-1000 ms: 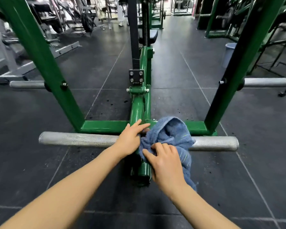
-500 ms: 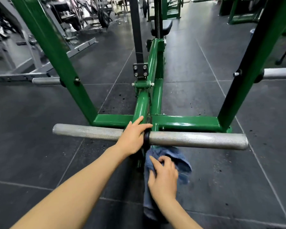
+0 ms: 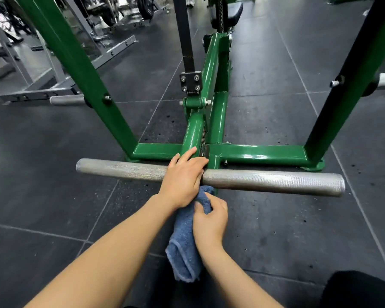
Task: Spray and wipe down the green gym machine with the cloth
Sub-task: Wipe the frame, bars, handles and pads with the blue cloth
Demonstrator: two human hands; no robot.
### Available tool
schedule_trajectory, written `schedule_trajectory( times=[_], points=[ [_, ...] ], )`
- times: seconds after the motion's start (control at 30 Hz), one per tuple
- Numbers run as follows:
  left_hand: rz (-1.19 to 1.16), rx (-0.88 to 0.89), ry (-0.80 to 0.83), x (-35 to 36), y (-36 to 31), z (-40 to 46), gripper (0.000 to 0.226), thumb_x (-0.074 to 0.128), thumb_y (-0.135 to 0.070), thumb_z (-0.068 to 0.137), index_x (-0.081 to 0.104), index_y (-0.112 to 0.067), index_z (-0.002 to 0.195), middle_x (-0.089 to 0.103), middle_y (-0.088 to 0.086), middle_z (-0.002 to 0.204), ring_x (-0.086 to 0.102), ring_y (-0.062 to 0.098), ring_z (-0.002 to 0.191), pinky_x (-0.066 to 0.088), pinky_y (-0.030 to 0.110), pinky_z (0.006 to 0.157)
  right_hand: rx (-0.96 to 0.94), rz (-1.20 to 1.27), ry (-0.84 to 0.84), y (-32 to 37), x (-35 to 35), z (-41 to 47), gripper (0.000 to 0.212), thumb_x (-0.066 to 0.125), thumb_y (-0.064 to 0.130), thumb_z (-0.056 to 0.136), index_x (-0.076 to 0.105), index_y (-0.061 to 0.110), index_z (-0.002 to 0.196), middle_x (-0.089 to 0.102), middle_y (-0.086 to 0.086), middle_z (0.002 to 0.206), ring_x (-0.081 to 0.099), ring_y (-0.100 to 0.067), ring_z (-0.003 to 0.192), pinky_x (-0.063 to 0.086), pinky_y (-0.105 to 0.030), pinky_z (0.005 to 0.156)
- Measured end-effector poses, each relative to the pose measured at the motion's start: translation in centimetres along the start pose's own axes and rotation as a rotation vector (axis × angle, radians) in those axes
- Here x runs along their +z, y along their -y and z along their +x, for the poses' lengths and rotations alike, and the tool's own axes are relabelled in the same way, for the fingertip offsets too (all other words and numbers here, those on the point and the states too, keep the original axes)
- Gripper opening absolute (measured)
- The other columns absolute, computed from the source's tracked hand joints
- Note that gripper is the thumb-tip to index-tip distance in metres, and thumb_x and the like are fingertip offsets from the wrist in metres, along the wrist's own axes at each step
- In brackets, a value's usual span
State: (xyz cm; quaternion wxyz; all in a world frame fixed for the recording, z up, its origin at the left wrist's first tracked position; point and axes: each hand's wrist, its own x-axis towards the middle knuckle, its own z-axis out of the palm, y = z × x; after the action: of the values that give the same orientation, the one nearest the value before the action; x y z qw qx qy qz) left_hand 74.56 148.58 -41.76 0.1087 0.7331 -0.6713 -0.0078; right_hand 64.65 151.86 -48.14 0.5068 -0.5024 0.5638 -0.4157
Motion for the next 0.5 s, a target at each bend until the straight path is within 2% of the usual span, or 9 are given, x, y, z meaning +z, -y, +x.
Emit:
schedule_trajectory(
  times=[0.1,0.17,0.23,0.27,0.33,0.4,0.5],
  points=[
    [-0.009,0.003,0.030,-0.3,-0.2,-0.2,0.041,0.035,-0.017,0.101,0.045,-0.020,0.140,0.044,-0.009,0.147,0.011,0.014,0.148,0.010,0.044,0.119,0.037,-0.012,0.036,0.5,-0.5,0.1,0.030,0.067,0.006,0.082,0.069,0.010,0.112,0.057,-0.005,0.112,0.056,-0.022,0.110,0.041,-0.037,0.102],
    [0.014,0.024,0.058,-0.4,-0.2,-0.2,0.043,0.033,-0.018,0.102,0.041,-0.019,0.144,0.038,-0.007,0.151,0.007,0.014,0.149,0.008,0.046,0.120,0.035,-0.051,0.092,0.5,-0.9,0.3,0.024,0.066,0.014,0.083,0.071,0.012,0.106,0.059,-0.002,0.107,0.057,-0.018,0.102,0.045,-0.035,0.096],
    [0.045,0.057,0.081,-0.6,-0.1,-0.3,0.045,0.032,-0.019,0.102,0.036,-0.018,0.146,0.032,-0.006,0.155,0.003,0.015,0.149,0.007,0.048,0.120,0.053,-0.052,0.139,0.9,-1.1,0.5,0.007,0.063,0.018,0.082,0.068,0.016,0.078,0.059,0.004,0.080,0.054,-0.014,0.077,0.045,-0.030,0.074],
    [0.055,0.071,0.088,-0.7,0.0,-0.3,0.045,0.032,-0.020,0.102,0.035,-0.017,0.147,0.031,-0.005,0.156,0.003,0.015,0.149,0.006,0.048,0.120,0.095,-0.039,0.148,1.1,-1.0,0.8,0.021,0.061,0.015,0.082,0.059,0.017,0.061,0.053,0.006,0.064,0.047,-0.013,0.064,0.040,-0.029,0.064],
    [0.066,0.090,0.087,-0.6,0.2,-0.3,0.046,0.033,-0.020,0.102,0.035,-0.016,0.147,0.032,-0.005,0.155,0.004,0.016,0.149,0.006,0.049,0.120,0.199,-0.008,0.115,1.5,-0.7,1.6,0.041,0.056,0.008,0.081,0.039,0.019,0.047,0.039,0.008,0.049,0.035,-0.014,0.052,0.031,-0.030,0.056],
    [0.065,0.089,0.070,-0.5,0.2,-0.2,0.046,0.034,-0.020,0.101,0.036,-0.015,0.146,0.034,-0.003,0.154,0.007,0.016,0.149,0.007,0.049,0.120,0.253,-0.013,0.088,1.9,-0.5,2.2,0.043,0.053,0.006,0.080,0.034,0.020,0.044,0.035,0.005,0.048,0.033,-0.017,0.053,0.030,-0.033,0.056],
    [0.077,0.074,0.064,-0.3,0.2,-0.1,0.046,0.034,-0.021,0.101,0.036,-0.015,0.146,0.035,-0.003,0.154,0.009,0.016,0.149,0.008,0.050,0.120,0.288,-0.068,0.105,2.3,-0.4,2.7,0.038,0.054,0.006,0.079,0.037,0.020,0.047,0.036,0.004,0.051,0.034,-0.019,0.056,0.028,-0.029,0.053]
  ],
)
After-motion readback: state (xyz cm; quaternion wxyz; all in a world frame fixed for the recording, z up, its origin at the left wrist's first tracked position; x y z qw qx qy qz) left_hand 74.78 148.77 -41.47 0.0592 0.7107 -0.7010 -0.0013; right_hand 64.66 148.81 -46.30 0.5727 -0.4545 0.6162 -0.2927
